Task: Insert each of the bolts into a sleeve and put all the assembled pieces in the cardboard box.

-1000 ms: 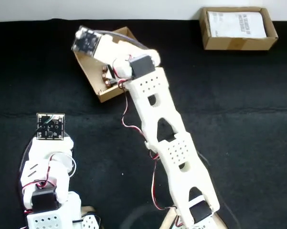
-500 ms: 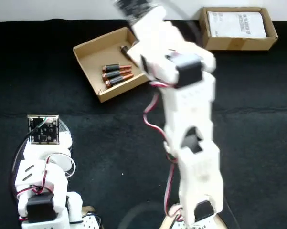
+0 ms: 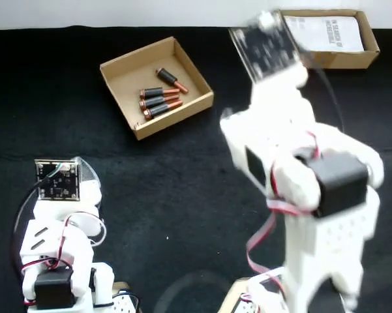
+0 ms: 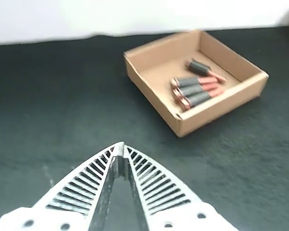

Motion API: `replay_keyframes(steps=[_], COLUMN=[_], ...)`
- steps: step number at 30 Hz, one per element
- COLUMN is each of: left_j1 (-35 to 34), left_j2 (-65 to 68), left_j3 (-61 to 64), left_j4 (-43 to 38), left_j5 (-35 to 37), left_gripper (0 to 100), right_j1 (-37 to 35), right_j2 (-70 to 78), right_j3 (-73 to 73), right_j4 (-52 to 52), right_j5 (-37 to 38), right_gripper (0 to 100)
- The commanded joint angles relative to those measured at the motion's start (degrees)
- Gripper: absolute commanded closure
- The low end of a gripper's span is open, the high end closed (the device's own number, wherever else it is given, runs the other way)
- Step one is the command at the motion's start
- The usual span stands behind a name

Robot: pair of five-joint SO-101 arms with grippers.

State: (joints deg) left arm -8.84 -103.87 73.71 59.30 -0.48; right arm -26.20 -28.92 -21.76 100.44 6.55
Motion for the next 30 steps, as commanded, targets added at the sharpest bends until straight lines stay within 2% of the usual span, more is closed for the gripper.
replay_keyframes(steps=[1, 5, 10, 15, 18, 20, 24, 30], left_j1=[3.91, 6.02, 9.19, 9.27, 7.87, 6.90, 5.23, 5.23], left_j2=[-0.22, -0.22, -0.22, -0.22, -0.22, -0.22, -0.13, -0.13], left_j3=[0.48, 3.38, 9.19, 17.19, 20.88, 23.25, 23.34, 23.34], left_j4=[2.46, 2.46, 2.11, -4.31, -6.77, -7.82, -4.22, 10.64], left_j5=[1.49, 1.49, 1.41, 1.32, 1.32, 1.32, 1.32, 1.32], left_gripper=[99, 99, 99, 99, 99, 99, 99, 99], right_j1=[0.57, 0.75, 1.01, 1.01, 2.15, 3.56, 4.88, 6.46], right_j2=[-12.62, -23.25, -34.95, -43.47, -47.69, -50.15, -54.37, -59.03], right_j3=[20.44, 39.60, 64.66, 90.86, 102.73, 108.35, 114.68, 117.41], right_j4=[0.31, -4.26, -18.33, -35.21, -41.71, -43.21, -40.13, -35.74], right_j5=[-4.75, -7.65, -7.30, -7.30, -7.30, -7.30, -7.30, -7.65], right_gripper=[84.2, 84.2, 84.2, 84.2, 84.2, 84.2, 84.2, 84.2])
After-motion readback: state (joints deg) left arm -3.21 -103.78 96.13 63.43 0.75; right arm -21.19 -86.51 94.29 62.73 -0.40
